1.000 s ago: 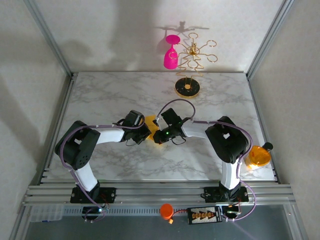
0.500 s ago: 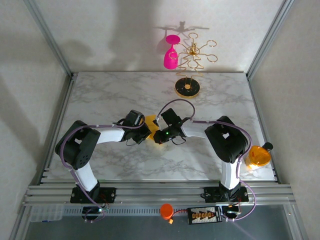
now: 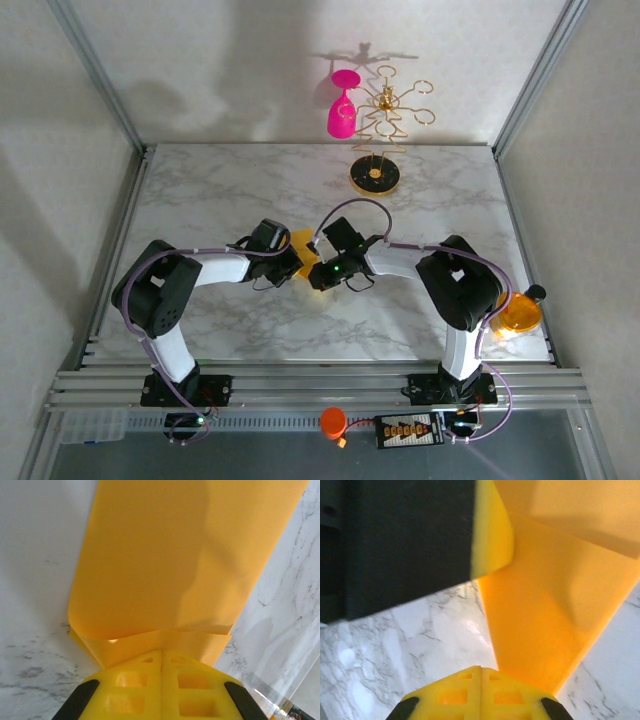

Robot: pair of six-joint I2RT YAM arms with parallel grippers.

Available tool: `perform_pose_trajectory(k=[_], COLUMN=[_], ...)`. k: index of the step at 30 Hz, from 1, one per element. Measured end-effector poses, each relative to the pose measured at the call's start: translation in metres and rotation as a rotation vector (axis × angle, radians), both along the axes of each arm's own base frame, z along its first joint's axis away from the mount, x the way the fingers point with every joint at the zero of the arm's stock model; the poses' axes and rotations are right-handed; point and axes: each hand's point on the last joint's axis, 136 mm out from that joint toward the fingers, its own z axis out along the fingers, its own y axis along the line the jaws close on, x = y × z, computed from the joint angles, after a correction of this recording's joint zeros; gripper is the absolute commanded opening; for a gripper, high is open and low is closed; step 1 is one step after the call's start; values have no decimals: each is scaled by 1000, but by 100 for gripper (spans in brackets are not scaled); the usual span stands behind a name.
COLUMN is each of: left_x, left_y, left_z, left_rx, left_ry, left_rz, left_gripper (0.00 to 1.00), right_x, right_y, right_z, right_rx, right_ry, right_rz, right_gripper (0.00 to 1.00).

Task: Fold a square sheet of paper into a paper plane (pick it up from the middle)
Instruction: Third fold the triangle at the center of the table.

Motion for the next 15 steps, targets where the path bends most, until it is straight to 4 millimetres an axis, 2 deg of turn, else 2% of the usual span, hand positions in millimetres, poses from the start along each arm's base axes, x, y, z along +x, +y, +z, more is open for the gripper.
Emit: perform_pose_trajectory(k=[15], left_x=[1], left_y=[1], left_z=[0], left_rx=[15], left_ry=[-4], left_rz=[-17], left_gripper=[4], right_x=[4], right_y=[-8], right_z=[-8], right_rx=[-46], right_ry=[-10], right_rz=[-48], right_gripper=[2])
